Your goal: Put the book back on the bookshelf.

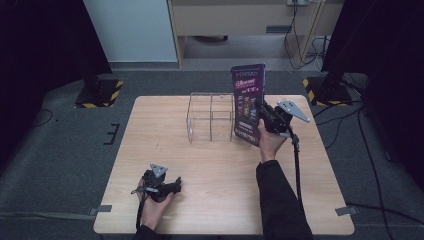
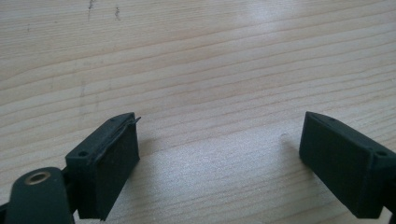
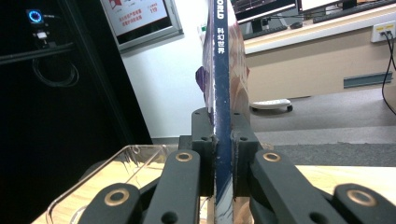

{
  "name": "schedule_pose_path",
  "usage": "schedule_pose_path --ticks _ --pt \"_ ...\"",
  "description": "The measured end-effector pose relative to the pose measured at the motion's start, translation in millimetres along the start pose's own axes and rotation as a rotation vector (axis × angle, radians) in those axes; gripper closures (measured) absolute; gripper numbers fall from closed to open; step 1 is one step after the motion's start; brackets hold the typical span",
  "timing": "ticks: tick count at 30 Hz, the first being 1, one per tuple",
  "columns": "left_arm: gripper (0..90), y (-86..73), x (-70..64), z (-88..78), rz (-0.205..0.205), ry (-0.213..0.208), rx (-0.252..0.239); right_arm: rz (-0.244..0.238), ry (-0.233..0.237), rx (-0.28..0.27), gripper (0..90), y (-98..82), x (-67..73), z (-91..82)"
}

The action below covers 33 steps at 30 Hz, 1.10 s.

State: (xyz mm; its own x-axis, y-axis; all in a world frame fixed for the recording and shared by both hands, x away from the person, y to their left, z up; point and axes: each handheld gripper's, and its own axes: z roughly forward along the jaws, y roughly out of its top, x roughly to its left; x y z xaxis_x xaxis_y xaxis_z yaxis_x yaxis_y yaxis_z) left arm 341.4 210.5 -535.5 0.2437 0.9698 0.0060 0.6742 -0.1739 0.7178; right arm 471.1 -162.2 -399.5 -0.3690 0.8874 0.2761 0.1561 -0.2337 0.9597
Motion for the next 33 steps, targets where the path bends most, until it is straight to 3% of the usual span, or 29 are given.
schedule_pose_path --ticks 7,25,33 --pt "11.0 0.0 0.0 0.0 0.0 0.0 0.0 -0.005 -0.007 0.004 84.1 -12.7 1.7 -1.6" --pt "11.0 0.0 0.0 0.0 0.0 0.0 0.0 -0.034 -0.006 0.004 83.8 -26.1 3.0 -11.5" --pt "10.9 0.0 -0.2 0.0 -0.001 0.002 0.0 -0.035 -0.02 0.111 83.4 -16.8 -3.1 -18.7"
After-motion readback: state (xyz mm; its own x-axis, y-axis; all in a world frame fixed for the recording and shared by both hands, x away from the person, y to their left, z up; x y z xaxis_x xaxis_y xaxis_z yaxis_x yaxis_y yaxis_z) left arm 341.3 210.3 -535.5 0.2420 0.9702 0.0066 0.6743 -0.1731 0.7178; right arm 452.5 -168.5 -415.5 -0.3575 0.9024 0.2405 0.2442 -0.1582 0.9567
